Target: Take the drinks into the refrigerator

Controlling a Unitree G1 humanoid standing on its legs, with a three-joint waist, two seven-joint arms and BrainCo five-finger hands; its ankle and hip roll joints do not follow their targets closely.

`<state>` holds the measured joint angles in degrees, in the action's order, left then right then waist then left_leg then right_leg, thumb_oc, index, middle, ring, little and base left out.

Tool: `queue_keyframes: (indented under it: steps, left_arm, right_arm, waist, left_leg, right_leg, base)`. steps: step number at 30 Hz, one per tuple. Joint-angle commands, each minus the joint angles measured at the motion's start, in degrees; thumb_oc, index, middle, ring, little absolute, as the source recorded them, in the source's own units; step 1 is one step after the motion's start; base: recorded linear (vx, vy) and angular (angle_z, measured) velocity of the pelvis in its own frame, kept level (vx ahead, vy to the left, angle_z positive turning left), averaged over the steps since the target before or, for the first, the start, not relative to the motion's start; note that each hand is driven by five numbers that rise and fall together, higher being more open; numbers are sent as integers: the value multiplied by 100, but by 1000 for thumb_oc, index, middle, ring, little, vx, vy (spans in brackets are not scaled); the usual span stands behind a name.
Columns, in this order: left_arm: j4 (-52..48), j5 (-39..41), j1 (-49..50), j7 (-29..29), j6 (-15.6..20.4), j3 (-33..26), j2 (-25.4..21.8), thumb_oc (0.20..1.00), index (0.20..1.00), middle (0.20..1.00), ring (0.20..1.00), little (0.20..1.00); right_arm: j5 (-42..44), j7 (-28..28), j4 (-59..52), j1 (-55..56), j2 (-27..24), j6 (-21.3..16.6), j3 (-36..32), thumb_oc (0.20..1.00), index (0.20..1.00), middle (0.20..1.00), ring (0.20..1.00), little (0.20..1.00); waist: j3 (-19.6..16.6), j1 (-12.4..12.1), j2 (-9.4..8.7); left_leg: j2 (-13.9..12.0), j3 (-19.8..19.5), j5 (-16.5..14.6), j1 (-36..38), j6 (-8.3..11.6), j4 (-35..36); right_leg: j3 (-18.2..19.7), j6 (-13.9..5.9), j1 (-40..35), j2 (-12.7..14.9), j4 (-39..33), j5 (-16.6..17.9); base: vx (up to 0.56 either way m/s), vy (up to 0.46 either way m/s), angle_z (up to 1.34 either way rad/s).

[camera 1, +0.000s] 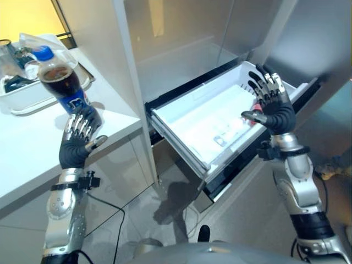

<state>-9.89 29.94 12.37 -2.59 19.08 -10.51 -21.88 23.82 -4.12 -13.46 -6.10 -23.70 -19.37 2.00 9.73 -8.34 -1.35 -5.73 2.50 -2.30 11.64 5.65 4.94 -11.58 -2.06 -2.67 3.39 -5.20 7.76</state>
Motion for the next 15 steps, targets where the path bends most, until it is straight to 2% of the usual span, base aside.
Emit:
queue_keyframes:
  steps: [1, 8, 15]
  left_arm:
    - [-81, -207, -249, 101, 331, -207, -200, 1000, 1000, 1000, 1000, 1000]
    - [-123, -246, -421, 94, 330, -96, -119, 1000, 1000, 1000, 1000, 1000]
    - [-197, -343, -459, 161, 382, -99, -96, 1000, 1000, 1000, 1000, 1000]
  right_arm:
    - [204, -12, -447, -409, -179, -163, -94, 1000, 1000, 1000, 1000, 1000]
    - [196, 8, -449, -280, -124, -197, -245, 1000, 1000, 1000, 1000, 1000]
    - [171, 44, -404, -237, -103, -216, -282, 1000, 1000, 1000, 1000, 1000]
  waist:
    - [-107, -19, -98]
    - [-90, -77, -130]
    - [-54, -111, -112]
  left_leg:
    - [42, -369, 94, -395, -112, 6]
    - [75, -710, 142, -530, -99, 6]
    - [126, -842, 159, -602, -142, 6]
  right_leg:
    - [-223, -264, -383, 171, 690, -907]
    - [-564, -220, -424, 210, 747, -966]
    - [-657, -230, -381, 282, 809, -983]
  base:
    - [5, -19, 15]
    - [-5, -23, 30]
    - [-1, 14, 16]
